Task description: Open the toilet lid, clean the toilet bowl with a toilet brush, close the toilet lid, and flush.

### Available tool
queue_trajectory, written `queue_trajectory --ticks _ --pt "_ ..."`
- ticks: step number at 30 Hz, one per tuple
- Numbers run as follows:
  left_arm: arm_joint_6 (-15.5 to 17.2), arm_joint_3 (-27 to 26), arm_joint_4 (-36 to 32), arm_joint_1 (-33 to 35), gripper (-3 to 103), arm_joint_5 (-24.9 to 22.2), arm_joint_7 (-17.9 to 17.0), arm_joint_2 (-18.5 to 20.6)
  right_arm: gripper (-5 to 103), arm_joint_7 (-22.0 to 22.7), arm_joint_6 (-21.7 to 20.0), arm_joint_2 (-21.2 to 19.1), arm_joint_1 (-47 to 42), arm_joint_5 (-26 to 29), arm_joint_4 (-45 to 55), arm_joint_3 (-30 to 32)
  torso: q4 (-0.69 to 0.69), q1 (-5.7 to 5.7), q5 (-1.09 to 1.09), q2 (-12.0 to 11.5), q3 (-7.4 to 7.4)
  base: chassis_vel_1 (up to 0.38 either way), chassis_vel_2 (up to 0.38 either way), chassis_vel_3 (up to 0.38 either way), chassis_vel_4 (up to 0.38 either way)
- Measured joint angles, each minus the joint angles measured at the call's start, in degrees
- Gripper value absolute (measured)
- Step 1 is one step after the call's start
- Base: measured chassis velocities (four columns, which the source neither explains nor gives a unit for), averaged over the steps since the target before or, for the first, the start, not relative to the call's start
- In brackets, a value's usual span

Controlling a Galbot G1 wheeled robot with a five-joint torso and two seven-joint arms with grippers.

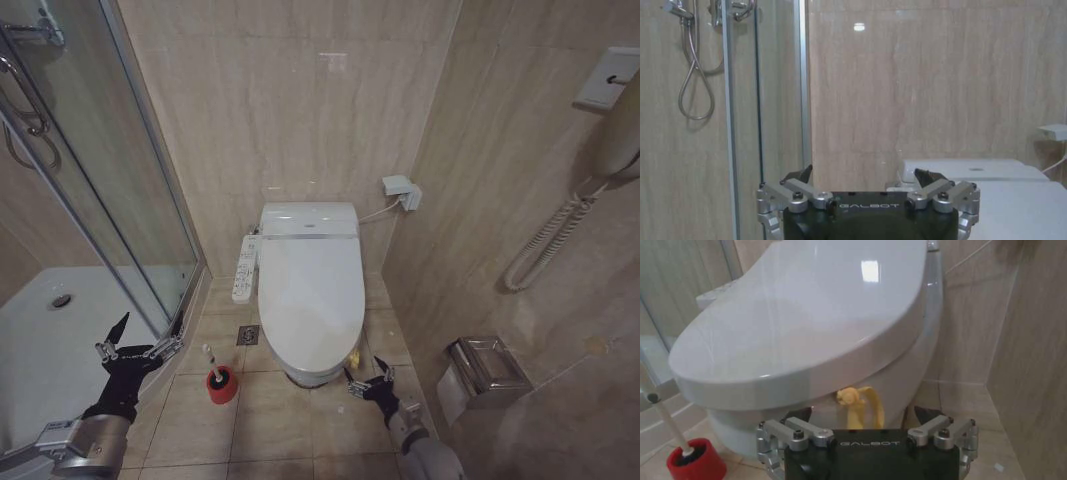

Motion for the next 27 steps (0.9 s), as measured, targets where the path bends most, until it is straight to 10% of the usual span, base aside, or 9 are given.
queue_trajectory --ticks 24,25,27 --pt "0.0 0.0 0.0 0.0 100 0.0 0.0 0.0 97 1.8 3.8 1.5 4.3 -3.8 -6.2 -0.3 0.01 -0.01 0.01 0.0 -0.01 0.0 0.0 0.0 0.0" --pt "0.0 0.0 0.0 0.0 100 0.0 0.0 0.0 78 1.8 3.9 1.3 4.1 -3.8 -6.1 -0.1 0.0 -0.01 0.01 0.0 -0.01 0.0 0.0 0.0 0.0" --pt "0.0 0.0 0.0 0.0 100 0.0 0.0 0.0 78 1.7 4.0 1.0 3.7 -3.7 -5.6 0.2 0.01 0.0 0.02 0.0 0.0 0.0 0.0 0.0 0.0"
